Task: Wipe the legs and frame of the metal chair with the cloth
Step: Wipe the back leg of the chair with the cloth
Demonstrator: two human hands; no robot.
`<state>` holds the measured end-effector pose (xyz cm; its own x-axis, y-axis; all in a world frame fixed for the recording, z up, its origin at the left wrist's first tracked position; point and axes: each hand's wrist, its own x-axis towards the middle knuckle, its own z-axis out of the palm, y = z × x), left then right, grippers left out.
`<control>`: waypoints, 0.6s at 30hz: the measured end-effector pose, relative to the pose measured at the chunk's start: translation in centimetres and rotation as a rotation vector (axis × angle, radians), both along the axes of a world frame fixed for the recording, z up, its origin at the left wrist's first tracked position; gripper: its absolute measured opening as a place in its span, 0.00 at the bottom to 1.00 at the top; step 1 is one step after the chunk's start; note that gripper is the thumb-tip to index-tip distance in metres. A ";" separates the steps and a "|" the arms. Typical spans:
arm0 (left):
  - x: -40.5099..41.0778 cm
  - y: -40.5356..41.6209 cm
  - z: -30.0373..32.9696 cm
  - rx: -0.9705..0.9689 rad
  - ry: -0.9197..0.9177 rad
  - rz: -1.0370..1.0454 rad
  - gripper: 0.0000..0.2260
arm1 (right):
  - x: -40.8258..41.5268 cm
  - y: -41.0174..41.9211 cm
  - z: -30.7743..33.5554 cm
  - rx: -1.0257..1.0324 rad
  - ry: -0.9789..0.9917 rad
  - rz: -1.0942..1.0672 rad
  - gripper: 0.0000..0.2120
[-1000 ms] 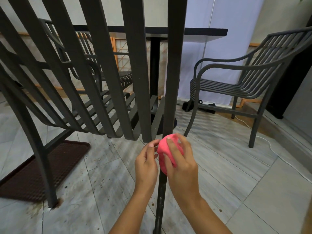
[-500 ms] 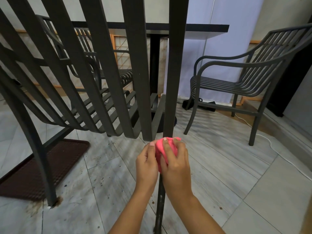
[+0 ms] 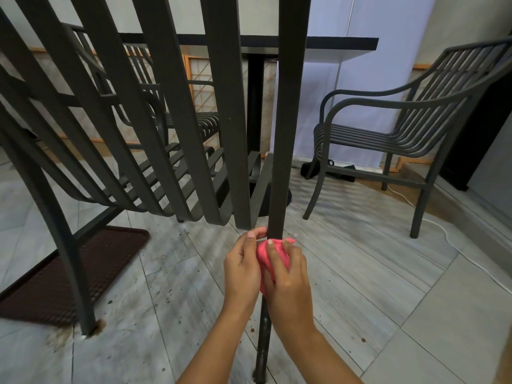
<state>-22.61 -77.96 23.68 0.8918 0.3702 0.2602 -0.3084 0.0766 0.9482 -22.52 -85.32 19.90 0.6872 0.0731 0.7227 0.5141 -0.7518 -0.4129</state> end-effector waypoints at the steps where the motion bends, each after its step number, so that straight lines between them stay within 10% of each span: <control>1: 0.0 0.0 0.0 0.007 -0.003 0.001 0.14 | -0.1 0.0 -0.2 -0.001 0.007 0.010 0.29; 18: 0.5 0.3 -1.2 0.075 -0.020 -0.015 0.09 | -1.4 -2.7 -2.1 0.114 0.048 0.159 0.18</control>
